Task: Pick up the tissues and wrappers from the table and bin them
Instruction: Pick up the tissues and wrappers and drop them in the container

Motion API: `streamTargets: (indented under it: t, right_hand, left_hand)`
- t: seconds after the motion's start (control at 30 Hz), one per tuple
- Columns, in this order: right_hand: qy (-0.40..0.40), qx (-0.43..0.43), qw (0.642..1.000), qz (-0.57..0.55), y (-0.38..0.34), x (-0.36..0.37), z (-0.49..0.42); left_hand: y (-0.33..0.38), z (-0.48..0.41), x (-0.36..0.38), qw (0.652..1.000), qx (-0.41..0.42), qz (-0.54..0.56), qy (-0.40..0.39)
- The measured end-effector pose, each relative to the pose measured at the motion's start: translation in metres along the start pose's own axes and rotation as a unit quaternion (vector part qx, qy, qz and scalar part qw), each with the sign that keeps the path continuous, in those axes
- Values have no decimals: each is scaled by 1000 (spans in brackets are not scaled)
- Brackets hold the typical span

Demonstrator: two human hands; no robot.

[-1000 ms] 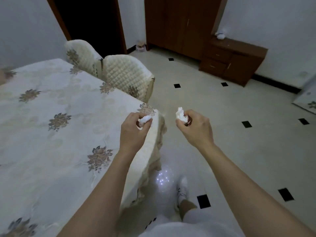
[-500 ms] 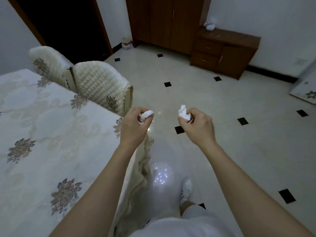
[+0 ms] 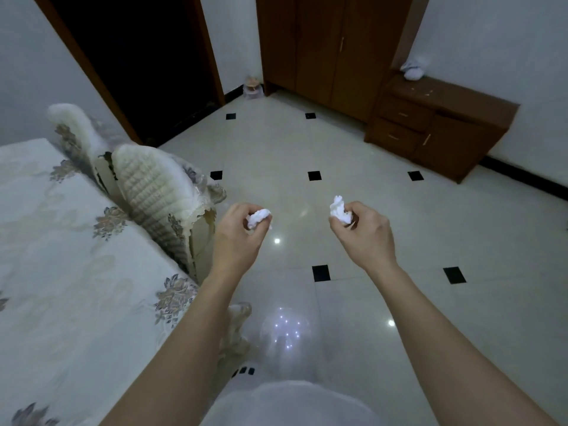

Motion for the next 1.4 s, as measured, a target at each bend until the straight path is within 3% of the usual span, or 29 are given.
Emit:
streamTargets:
  t: [0.4,0.7,1.03,1.4]
  right_hand:
    - [-48,-24,998,-17,2,102,-121]
    - [-74,-40,996,-18,-44,221,-269]
    - [-98,-60,992,-46,-90,343,-380]
    - [-180,-113,973,-88,-159,510,-497]
  left_hand:
    - [-36,-109,88,999,-38,-20,9]
    - [-89,-275,146,998,-48,-8,42]
    - [-137,-420,177,994,-79,-16,75]
    - [-224,-554,191,978,-116,-80,151]
Point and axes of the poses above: each hand's wrist, its own z-axis away from the middle knuckle, its own x-axis out of the palm, y = z × x, the point moved 8 cm from there along -z, towards the middle knuckle, and after that the axes turned 14 degrees about y, right-handed, at the moved point
